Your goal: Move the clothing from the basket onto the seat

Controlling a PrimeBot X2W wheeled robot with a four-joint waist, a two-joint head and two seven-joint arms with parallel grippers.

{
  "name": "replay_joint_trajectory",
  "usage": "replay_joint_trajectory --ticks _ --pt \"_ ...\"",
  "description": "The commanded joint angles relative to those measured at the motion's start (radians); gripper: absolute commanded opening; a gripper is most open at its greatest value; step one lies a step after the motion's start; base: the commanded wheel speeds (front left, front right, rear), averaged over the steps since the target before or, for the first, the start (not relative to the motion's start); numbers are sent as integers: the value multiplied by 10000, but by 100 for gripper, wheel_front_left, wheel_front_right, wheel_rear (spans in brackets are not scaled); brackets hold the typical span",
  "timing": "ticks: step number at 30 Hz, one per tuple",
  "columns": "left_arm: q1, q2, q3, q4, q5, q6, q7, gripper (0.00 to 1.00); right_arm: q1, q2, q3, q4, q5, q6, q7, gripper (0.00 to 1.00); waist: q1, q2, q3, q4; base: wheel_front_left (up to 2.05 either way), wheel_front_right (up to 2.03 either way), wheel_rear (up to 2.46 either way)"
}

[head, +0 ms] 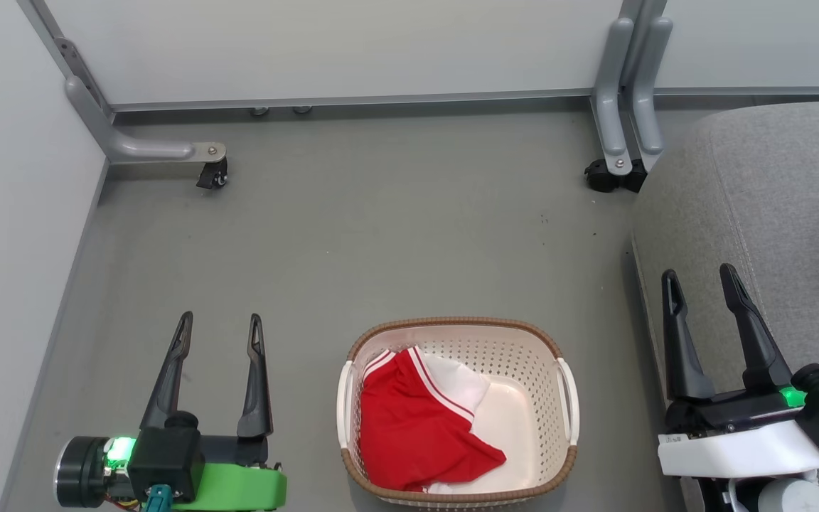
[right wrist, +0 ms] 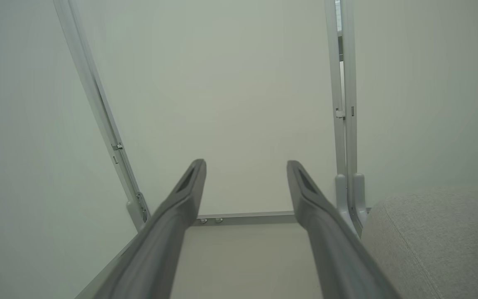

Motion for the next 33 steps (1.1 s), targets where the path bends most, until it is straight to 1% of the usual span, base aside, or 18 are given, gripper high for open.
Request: replay_joint_trajectory --ticks 1,9,17,22,25,28,30,33 --pt "78 -5 66 31 31 -60 0 100 54 7 -17 33 42 -3 -30 100 1 0 8 1 0 0 0" --pt "-13 -31 65 -35 95 -137 0 100 -38 -16 139 172 -112 -3 -32 100 1 0 89 -65 0 0 0" --pt "-72 -49 -81 -20 90 -205 0 100 -150 25 -16 301 -37 -3 -30 100 1 0 164 -156 0 0 0" --pt "-49 -52 -134 2 81 -163 0 100 -206 27 -5 315 -53 -3 -30 100 1 0 195 -171 0 0 0" --pt "-29 -56 -238 141 -25 -354 0 100 -143 34 -2 514 -145 -3 -30 100 1 0 295 -192 0 0 0" --pt "-165 -54 -354 352 96 -500 0 100 -217 31 -157 724 -339 -3 -32 100 1 0 549 -274 0 0 0" --pt "-342 -55 -443 540 134 -488 0 100 -356 57 -347 819 -452 -3 -30 100 1 0 847 -372 0 0 0" --pt "-595 -57 -705 1286 225 -640 0 100 -604 84 -553 907 -536 -3 -32 100 1 0 1436 -581 0 0 0"
